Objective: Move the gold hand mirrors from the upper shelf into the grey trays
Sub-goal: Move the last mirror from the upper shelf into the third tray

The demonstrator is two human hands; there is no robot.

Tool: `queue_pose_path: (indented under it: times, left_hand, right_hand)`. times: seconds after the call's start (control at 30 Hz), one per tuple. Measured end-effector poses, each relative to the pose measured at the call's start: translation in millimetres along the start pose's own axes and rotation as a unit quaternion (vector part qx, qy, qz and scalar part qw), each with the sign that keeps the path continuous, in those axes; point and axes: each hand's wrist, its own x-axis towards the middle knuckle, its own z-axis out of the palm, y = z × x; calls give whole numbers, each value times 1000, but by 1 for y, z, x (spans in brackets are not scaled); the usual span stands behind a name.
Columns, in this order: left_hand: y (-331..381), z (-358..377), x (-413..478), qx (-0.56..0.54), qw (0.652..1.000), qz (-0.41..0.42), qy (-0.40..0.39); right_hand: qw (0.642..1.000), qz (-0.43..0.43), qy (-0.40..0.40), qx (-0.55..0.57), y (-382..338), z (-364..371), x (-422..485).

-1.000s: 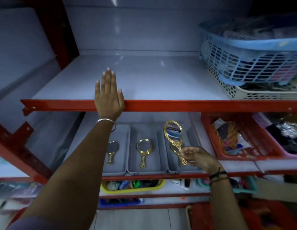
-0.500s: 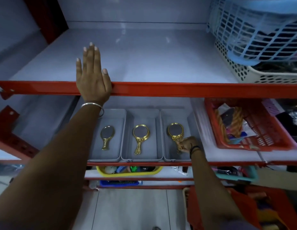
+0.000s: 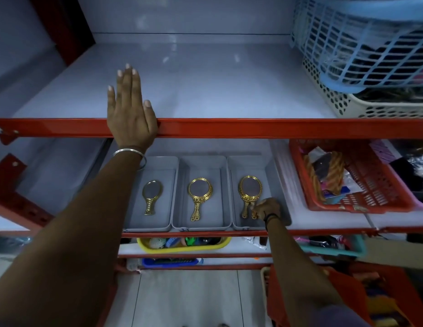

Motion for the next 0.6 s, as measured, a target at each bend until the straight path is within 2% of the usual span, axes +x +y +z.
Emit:
queue_pose_path:
  times: [0.23,0.37,0.47,0.53,0.6]
  left_hand:
    - [5,-9,-6,-24,1000,8,-8]
    - [29,-17,-40,-97,991,95,-8]
    - [60,-18,-76,-162,970,179,-17]
    - [79,-14,-98,-217,950,222,-46]
    - [99,-9,-118,-245,938,228,-88]
  right_hand:
    - [999,-8,8,41,-5,-4,-9]
    - [998,-17,2,52,-9,-13,-15]
    - [997,-45,3,57,-3,-15,-18]
    - [996,-71,4,50,0,-18,-23]
    - [995,-86,-1,56,0,-23,-27]
